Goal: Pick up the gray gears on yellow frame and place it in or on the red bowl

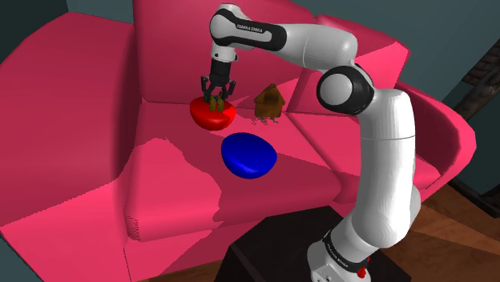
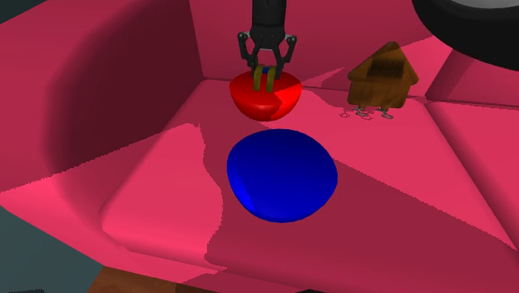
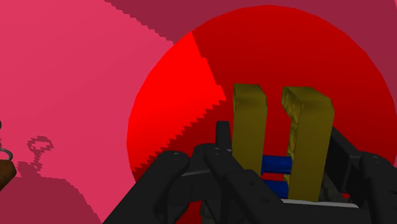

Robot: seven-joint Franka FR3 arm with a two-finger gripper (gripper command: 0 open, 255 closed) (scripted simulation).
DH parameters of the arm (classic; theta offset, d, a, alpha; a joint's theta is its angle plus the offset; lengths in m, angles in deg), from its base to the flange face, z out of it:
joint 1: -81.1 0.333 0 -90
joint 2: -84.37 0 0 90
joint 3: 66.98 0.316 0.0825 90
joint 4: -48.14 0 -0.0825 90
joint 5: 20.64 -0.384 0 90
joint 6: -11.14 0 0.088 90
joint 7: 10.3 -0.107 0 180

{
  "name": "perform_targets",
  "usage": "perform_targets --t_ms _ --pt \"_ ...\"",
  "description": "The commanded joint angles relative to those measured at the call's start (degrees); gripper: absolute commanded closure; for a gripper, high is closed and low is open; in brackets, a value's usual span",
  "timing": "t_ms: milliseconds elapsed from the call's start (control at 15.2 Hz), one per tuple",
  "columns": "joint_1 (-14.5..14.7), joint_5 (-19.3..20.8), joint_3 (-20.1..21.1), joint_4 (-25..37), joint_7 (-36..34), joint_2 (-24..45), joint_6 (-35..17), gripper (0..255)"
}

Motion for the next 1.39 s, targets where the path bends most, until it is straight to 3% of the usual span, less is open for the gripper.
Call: perform_targets --t_ms 0,264,330,660,924,1320 --pt "-0.01 -0.01 0.01 -0.29 0.0 -0.08 -0.25 255" --pt "-0.01 -0.01 0.0 -0.29 0.0 -0.08 -0.25 255" --pt "-0.01 -0.01 0.0 -0.28 0.0 -0.07 -0.25 0" --pt "-0.01 -0.01 0.0 -0.28 0.0 -0.07 -0.25 0" --pt "1.06 0.6 -0.2 15.14 -0.16 4.8 10.28 0" --pt "1.07 0.59 -0.21 15.17 -0.16 4.82 10.29 0"
